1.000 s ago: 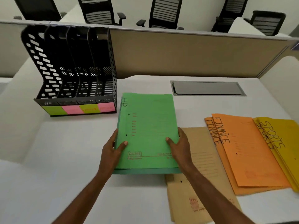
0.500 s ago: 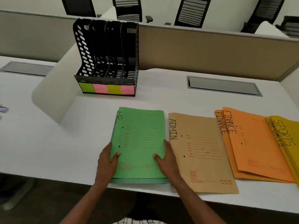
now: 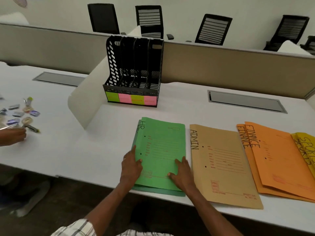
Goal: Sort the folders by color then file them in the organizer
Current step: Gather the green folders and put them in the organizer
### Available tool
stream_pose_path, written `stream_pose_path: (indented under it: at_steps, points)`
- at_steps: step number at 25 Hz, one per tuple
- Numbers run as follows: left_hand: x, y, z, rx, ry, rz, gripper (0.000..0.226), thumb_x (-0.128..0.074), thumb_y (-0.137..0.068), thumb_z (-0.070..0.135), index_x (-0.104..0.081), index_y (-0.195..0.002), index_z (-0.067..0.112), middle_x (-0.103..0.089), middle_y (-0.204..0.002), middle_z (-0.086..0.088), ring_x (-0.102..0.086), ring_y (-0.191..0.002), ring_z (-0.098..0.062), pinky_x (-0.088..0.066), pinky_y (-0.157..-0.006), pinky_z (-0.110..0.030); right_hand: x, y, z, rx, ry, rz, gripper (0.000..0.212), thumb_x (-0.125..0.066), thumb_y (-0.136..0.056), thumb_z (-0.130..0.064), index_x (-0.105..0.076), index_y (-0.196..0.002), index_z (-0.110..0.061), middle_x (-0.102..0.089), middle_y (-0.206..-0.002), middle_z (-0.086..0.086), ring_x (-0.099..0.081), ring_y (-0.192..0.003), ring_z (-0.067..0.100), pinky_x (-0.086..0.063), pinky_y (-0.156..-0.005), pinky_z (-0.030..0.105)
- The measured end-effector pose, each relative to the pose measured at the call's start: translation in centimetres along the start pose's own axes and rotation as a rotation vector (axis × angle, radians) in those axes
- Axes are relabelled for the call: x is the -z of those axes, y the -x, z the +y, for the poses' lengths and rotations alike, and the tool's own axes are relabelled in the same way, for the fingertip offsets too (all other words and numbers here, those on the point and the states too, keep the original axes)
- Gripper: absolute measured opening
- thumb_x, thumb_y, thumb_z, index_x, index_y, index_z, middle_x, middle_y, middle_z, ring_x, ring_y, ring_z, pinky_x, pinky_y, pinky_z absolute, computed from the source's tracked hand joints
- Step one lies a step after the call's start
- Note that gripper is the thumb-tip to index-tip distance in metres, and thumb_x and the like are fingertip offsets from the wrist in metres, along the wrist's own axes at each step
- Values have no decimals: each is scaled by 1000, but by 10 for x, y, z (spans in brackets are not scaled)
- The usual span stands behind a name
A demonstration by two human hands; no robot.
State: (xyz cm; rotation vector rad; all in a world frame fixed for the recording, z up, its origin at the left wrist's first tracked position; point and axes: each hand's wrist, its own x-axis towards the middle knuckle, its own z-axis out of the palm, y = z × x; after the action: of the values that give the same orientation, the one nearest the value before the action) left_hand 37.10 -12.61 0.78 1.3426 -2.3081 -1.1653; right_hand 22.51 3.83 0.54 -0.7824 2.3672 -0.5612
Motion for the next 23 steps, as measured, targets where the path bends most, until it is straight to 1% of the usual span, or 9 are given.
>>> stream_pose_path:
  at_steps: [2,4,7,9,11,13,16,19,23]
  points:
    - [8,-4,6,4,79,26,65,-65,-96,14,-37,-154,12,-55,-138,-10,-53,-128,-27,-46,-107,-43,-6,-2,0,5,22,-17,84,-65,-95,-37,-16,-159,-13,8,-167,17,5,-155,32,-3,-124,36]
    - [17,-11,8,36,188,26,54,-67,-96,16,-47,-147,16,-60,-132,-7,-61,-114,-20,-52,-93,-34,-11,-4,0,1,37,-7,85,-62,-96,-39,-12,-160,-12,11,-167,16,9,-155,32,-1,-124,38]
    - [30,-26,3,130,420,-135,40,-66,-98,15,-59,-137,12,-70,-128,-9,-74,-99,-24,-60,-90,-47,-17,-2,-4,-10,-1,53,82,-61,-97,-41,-15,-159,-12,11,-167,13,6,-155,30,-3,-125,38]
    - [40,-33,0,177,573,-241,36,-66,-97,10,-62,-132,14,-74,-121,-9,-77,-95,-24,-62,-87,-47,-19,0,-12,-11,-88,167,78,-63,-96,-40,-24,-157,-12,6,-168,11,-1,-156,28,-7,-126,39]
    - [52,-38,3,191,721,-334,36,-67,-96,7,-63,-129,20,-78,-113,-3,-77,-96,-22,-64,-79,-38,-15,0,-26,-23,-169,297,78,-66,-94,-38,-27,-157,-13,0,-168,10,-6,-155,27,-10,-126,42]
    - [65,-45,5,177,808,-397,36,-67,-95,8,-64,-126,25,-78,-111,1,-77,-98,-21,-63,-73,-32,-6,-4,-41,-35,-251,418,80,-65,-95,-33,-22,-159,-16,-6,-168,8,-9,-155,26,-12,-126,44]
    - [89,-62,8,107,859,-424,37,-68,-96,10,-64,-129,26,-77,-116,2,-76,-102,-21,-62,-70,-29,13,-18,-65,-59,-520,581,79,-64,-97,-22,-16,-160,-26,-21,-166,1,-29,-149,25,-31,-120,50]
    - [118,-78,13,8,835,-407,42,-67,-96,13,-60,-137,22,-75,-122,1,-75,-105,-22,-62,-74,-31,37,-34,-91,-80,-755,559,71,-64,-97,-20,-27,-156,-35,-43,-155,0,-46,-137,23,-45,-109,47]
    - [155,-98,14,-139,797,-447,41,-64,-98,13,-57,-138,21,-74,-124,0,-74,-107,-22,-61,-79,-31,59,-63,-128,-47,-766,472,60,-68,-94,-29,-43,-149,-25,-56,-144,1,-54,-130,25,-49,-105,51]
